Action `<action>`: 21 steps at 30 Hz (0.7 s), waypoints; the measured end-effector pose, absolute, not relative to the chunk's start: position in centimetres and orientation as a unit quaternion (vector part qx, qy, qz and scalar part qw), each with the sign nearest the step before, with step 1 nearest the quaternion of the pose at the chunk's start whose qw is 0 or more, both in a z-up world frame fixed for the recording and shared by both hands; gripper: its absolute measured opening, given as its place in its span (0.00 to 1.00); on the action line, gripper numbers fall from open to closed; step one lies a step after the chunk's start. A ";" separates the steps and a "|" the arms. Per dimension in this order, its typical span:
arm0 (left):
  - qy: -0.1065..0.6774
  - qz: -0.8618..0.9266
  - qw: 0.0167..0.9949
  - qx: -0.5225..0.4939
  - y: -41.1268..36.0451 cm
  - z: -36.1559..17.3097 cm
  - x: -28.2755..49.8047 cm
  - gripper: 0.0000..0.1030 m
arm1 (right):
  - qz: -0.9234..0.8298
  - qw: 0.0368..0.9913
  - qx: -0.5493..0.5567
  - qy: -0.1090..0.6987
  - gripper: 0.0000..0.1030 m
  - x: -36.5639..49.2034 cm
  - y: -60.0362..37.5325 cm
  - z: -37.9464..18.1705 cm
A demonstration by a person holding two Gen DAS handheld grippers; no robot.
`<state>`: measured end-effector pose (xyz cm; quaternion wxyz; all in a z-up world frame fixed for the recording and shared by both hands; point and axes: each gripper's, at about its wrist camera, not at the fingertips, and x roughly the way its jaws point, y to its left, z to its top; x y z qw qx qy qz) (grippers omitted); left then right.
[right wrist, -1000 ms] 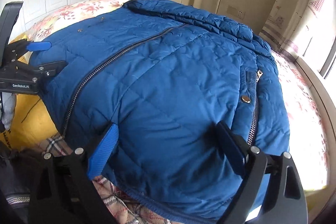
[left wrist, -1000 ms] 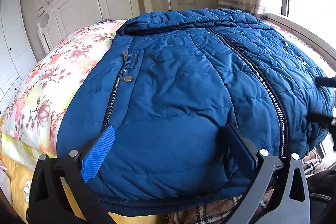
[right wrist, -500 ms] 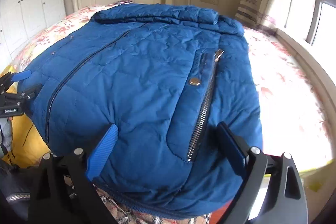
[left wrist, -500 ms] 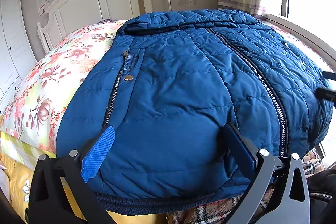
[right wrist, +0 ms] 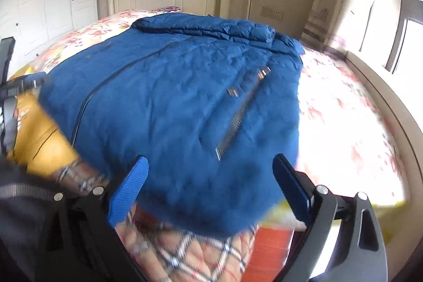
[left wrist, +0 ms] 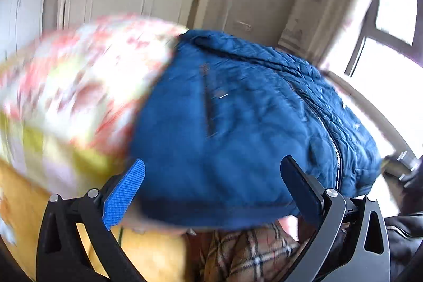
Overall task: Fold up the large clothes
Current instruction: 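Grasp the ribbed hem with both grippers and lift it up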
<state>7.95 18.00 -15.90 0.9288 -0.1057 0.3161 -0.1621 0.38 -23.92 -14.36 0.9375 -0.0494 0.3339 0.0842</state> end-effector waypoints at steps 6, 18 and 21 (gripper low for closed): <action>0.313 -0.230 0.911 -0.141 21.2 -18.6 8.5 0.96 | 0.120 0.922 0.058 0.364 0.85 -1.6 -28.2 -20.0; 0.322 -0.275 0.882 -0.207 19.9 -20.3 10.7 0.86 | 0.197 0.906 0.207 0.312 0.84 0.2 -31.1 -22.6; 0.329 -0.256 0.887 -0.198 19.8 -20.2 10.7 0.73 | 0.203 0.906 0.221 0.300 0.72 0.5 -31.2 -22.7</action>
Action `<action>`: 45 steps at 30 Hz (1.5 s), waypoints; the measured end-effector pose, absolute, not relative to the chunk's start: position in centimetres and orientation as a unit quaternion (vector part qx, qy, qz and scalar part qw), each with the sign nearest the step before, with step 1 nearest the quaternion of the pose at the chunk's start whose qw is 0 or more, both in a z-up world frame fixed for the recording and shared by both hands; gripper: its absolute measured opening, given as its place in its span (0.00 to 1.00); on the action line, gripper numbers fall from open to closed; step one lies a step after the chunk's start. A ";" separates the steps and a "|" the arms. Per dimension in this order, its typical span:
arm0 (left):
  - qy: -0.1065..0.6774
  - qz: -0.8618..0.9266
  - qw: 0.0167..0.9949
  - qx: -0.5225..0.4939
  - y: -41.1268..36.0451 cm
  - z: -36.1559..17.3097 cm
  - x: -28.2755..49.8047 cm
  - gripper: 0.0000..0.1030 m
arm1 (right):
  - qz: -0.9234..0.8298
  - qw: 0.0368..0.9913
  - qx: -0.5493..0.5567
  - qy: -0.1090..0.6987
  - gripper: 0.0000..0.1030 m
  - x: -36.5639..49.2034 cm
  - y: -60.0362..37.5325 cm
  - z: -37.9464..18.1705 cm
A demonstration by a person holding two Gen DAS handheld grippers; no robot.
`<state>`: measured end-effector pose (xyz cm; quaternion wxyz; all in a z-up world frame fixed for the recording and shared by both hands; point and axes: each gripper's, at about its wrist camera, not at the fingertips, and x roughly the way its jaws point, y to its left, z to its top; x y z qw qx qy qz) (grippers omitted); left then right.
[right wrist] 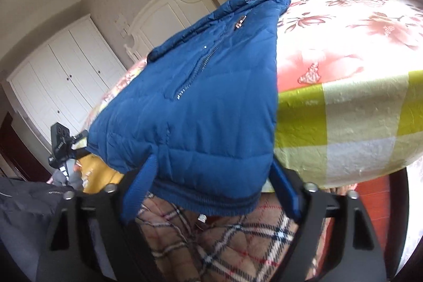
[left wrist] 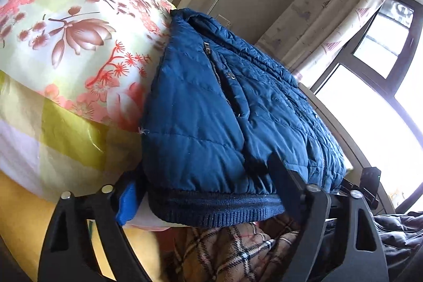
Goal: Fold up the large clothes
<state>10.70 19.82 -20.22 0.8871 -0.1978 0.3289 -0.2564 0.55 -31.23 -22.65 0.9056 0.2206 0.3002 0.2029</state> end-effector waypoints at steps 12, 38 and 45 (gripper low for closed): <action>0.348 -0.196 0.907 -0.131 18.1 -18.7 9.3 0.56 | 0.179 0.916 0.174 0.315 0.57 0.8 -30.0 -21.4; 0.316 -0.147 0.881 -0.319 12.5 -2.5 39.4 0.20 | 0.087 0.916 0.252 0.301 0.17 28.3 -34.7 -2.9; 0.355 -0.078 0.879 -0.309 17.5 -2.7 46.9 0.21 | 0.069 0.893 0.299 0.329 0.46 36.4 -38.7 -3.8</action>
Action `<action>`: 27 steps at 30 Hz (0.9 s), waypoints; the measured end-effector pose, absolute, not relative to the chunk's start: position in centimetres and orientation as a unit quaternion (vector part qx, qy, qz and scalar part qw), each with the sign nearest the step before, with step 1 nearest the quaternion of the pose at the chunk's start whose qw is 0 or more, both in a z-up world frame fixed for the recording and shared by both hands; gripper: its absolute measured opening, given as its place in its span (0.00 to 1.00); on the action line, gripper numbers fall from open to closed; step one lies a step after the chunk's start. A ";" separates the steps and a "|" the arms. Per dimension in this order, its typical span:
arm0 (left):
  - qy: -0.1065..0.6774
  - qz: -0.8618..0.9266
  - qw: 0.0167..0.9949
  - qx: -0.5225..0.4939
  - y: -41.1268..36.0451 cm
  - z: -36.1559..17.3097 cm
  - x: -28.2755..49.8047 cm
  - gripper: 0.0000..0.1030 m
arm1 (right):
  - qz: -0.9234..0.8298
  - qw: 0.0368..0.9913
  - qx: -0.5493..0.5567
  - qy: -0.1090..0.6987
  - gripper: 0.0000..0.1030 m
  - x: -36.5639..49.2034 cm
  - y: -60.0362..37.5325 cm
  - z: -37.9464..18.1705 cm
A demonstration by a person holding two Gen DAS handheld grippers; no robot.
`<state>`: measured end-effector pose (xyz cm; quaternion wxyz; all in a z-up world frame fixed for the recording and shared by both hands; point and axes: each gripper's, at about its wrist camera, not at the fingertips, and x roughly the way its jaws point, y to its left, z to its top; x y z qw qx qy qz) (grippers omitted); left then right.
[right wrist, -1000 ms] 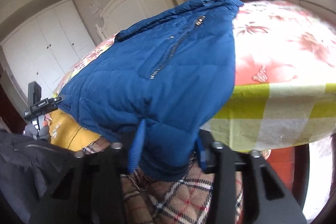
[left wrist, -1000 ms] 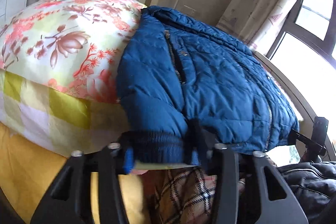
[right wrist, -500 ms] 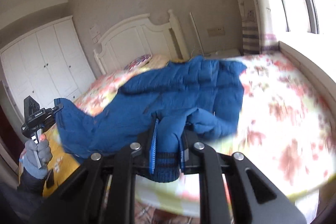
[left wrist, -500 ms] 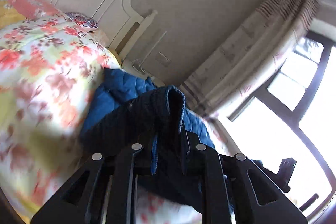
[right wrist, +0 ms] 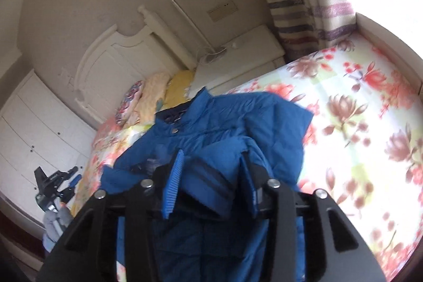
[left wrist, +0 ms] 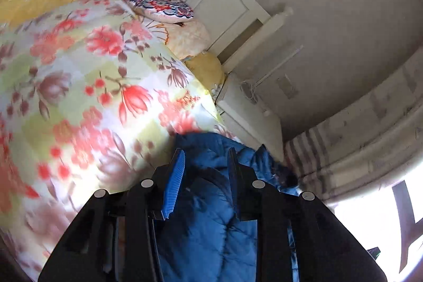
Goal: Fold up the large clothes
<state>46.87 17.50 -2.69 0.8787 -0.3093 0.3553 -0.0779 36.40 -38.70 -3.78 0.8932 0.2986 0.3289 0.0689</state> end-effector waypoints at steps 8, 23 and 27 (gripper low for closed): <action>0.450 -0.173 0.862 -0.155 15.0 -7.7 47.2 0.21 | 0.083 0.905 0.276 0.312 0.61 36.7 -43.5 -5.2; 0.467 -0.272 0.834 -0.112 12.2 -7.5 51.1 0.23 | 0.171 0.896 0.171 0.372 0.65 40.7 -38.9 -8.4; 0.457 -0.295 0.829 -0.131 12.0 -7.1 51.7 0.36 | 0.174 0.895 0.179 0.369 0.65 40.9 -39.3 -8.9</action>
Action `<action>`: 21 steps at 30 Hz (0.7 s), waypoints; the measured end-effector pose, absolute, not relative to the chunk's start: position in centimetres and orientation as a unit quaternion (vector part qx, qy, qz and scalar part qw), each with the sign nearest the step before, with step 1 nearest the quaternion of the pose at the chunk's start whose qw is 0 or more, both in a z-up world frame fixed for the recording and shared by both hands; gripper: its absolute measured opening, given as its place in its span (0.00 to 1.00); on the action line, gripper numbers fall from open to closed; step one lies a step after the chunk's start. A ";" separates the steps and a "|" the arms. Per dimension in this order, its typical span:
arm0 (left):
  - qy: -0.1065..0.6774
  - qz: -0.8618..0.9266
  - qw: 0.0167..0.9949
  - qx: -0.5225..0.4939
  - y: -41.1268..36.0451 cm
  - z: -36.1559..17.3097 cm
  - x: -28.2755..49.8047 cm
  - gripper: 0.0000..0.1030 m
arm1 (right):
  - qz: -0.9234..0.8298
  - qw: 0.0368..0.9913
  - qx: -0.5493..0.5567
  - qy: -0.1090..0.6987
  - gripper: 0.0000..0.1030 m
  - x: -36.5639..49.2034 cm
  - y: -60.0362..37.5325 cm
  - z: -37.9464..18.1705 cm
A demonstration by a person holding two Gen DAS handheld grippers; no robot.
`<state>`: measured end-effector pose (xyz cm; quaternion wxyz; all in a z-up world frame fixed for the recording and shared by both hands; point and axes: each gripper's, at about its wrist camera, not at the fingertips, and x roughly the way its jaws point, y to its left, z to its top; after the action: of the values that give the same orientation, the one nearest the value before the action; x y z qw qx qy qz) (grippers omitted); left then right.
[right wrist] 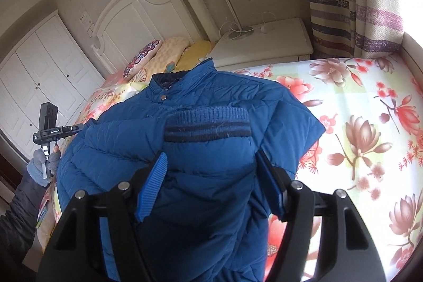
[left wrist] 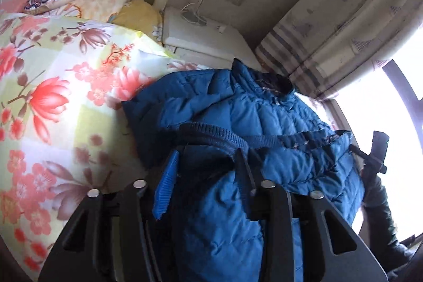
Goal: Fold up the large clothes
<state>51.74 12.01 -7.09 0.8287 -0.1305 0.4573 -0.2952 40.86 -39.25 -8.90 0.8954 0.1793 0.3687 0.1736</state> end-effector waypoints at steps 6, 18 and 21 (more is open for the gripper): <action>0.459 -0.343 0.798 -0.186 12.1 -8.4 52.0 0.96 | 0.175 0.896 0.178 0.368 0.65 40.6 -39.3 -9.2; 0.378 -0.240 0.893 -0.042 8.3 -5.6 46.5 0.21 | 0.157 0.913 0.133 0.351 0.14 39.1 -37.9 -8.4; 0.320 -0.255 0.912 -0.025 8.3 -2.4 41.5 0.19 | 0.142 0.935 0.075 0.316 0.09 35.7 -35.7 -5.8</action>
<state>41.46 8.30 -2.38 0.9124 -0.0245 0.3195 -0.2546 35.65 -35.67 -5.79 0.9348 0.0755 0.3164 0.1424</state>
